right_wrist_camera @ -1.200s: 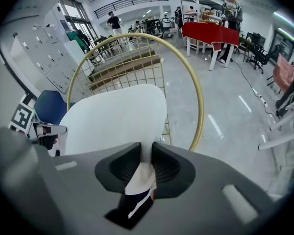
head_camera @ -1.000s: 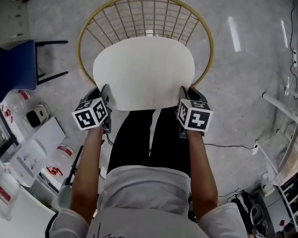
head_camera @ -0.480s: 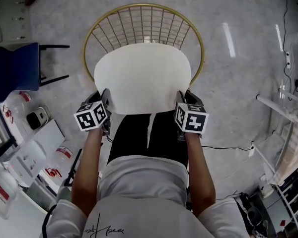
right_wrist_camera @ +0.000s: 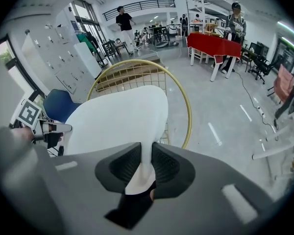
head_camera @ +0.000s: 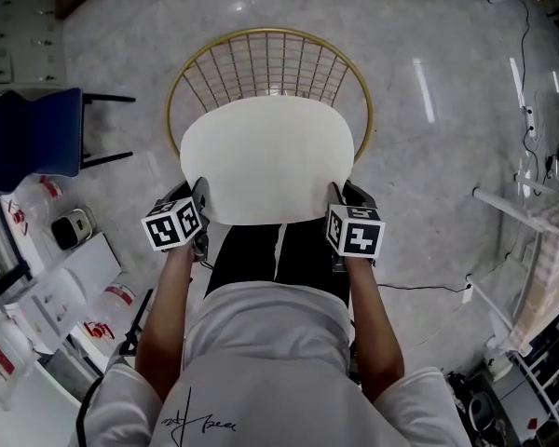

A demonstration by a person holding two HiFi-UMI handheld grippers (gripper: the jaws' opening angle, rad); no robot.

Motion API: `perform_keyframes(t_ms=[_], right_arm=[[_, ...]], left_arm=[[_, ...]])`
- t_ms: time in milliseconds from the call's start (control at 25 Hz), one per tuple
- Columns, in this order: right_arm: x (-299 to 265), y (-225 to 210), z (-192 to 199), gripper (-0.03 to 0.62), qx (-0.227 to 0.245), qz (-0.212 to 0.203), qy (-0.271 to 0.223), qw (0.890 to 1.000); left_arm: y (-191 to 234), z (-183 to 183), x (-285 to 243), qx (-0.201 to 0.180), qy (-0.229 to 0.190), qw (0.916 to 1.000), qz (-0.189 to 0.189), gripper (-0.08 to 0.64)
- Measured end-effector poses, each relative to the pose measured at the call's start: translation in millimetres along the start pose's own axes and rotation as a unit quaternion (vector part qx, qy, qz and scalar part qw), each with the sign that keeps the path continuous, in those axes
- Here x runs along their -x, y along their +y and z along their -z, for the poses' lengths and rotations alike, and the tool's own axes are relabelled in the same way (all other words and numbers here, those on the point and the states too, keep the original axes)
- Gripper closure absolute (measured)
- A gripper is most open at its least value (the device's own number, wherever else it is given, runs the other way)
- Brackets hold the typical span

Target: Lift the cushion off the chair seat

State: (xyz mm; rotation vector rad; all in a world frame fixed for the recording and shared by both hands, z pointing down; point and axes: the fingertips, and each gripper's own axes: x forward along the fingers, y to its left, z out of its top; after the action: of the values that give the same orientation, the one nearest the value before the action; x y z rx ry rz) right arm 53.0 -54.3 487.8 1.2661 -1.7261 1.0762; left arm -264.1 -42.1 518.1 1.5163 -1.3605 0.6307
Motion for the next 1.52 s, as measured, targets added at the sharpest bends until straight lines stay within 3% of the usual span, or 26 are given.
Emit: perform_keyframes(t_ms=[320, 880, 1520], right_arm=[[23, -1, -11, 0.515, 0.002, 0.002, -0.014, 1.000], [68, 10, -29, 0.515, 0.007, -0.005, -0.043, 0.999], [104, 25, -51, 0.515, 0.029, -0.012, -0.079, 0.996]], left_arm=[[-12, -12, 20, 0.031, -0.014, 0.9990, 0.028, 0.454], [-27, -33, 58, 0.014, -0.037, 0.9978, 0.054, 0.455], [-32, -50, 95, 0.024, -0.080, 0.9933, 0.079, 0.458]])
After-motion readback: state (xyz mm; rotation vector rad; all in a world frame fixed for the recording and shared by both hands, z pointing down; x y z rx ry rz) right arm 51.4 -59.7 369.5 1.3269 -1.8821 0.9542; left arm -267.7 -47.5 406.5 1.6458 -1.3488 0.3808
